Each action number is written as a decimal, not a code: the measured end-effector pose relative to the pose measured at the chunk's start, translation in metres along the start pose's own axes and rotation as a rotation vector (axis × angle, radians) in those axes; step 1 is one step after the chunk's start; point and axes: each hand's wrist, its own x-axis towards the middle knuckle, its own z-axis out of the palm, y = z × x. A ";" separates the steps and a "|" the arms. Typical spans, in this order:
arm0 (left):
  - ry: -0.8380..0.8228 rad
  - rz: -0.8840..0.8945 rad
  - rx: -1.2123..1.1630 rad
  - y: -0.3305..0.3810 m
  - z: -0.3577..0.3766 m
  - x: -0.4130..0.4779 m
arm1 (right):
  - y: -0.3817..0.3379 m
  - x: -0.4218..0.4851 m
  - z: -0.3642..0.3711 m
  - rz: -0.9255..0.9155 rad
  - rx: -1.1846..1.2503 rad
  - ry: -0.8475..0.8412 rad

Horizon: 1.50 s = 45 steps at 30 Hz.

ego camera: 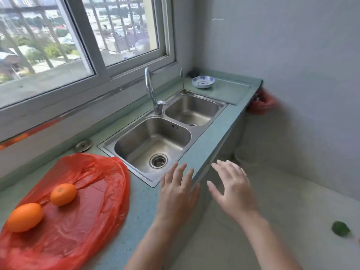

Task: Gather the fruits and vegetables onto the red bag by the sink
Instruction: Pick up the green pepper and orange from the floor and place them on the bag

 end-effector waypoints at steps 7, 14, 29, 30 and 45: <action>-0.105 0.125 -0.104 0.099 0.030 -0.002 | 0.071 -0.063 -0.065 0.190 -0.109 0.085; -0.246 0.294 -0.215 0.187 0.058 -0.013 | 0.126 -0.118 -0.118 0.361 -0.208 0.185; -0.479 0.498 -0.491 0.324 0.204 0.009 | 0.281 -0.164 -0.173 0.681 -0.339 0.282; -0.487 0.501 -0.498 0.334 0.220 0.017 | 0.298 -0.158 -0.175 0.693 -0.341 0.284; -0.615 0.459 -0.595 0.490 0.400 0.137 | 0.513 -0.084 -0.233 0.861 -0.313 0.340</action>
